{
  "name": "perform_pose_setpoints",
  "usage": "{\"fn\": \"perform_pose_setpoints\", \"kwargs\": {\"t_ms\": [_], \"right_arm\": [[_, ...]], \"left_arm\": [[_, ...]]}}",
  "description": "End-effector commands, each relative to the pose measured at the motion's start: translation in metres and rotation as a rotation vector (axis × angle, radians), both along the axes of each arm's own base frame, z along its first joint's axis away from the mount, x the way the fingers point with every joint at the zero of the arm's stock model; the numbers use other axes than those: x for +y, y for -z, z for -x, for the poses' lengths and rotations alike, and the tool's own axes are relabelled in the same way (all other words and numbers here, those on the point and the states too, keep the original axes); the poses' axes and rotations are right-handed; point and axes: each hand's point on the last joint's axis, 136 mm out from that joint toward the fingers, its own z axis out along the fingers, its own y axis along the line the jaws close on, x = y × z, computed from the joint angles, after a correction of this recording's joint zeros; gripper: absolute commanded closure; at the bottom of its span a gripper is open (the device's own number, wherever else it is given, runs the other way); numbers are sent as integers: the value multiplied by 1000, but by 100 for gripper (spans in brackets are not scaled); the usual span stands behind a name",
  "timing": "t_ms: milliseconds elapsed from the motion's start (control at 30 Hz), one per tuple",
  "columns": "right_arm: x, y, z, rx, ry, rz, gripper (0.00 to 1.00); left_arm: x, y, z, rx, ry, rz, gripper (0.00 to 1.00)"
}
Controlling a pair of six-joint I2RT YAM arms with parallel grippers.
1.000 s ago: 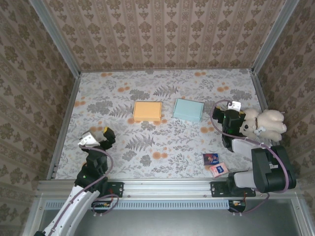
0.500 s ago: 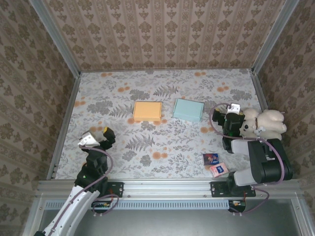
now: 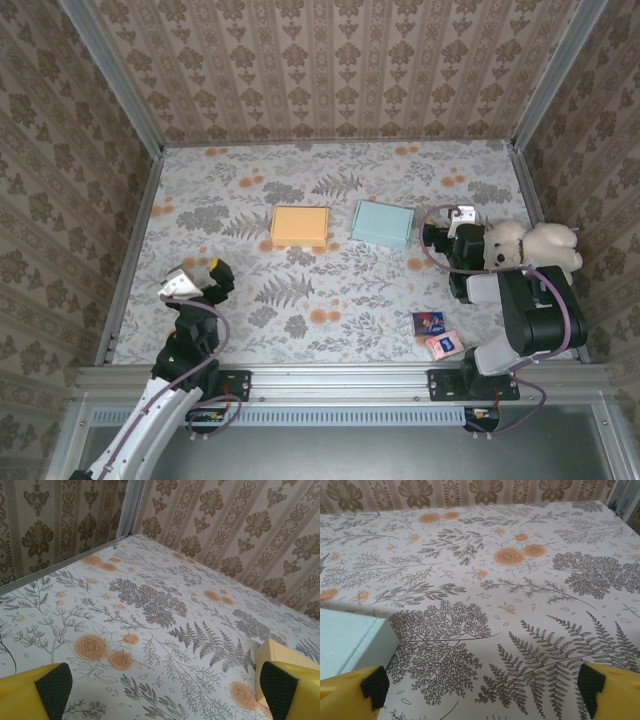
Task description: Fold the paper box
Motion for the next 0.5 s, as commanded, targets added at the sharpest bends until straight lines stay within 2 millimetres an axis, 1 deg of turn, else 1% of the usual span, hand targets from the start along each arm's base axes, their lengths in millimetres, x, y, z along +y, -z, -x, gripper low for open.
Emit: {"fn": "perform_pose_setpoints", "kwargs": {"t_ms": [0, 467], "right_arm": [[6, -9, -7, -24, -35, 2, 0], [6, -9, -7, -25, -36, 2, 0]], "left_arm": [[5, 18, 2, 42, -21, -18, 0], [-2, 19, -1, 35, 17, -24, 0]]}}
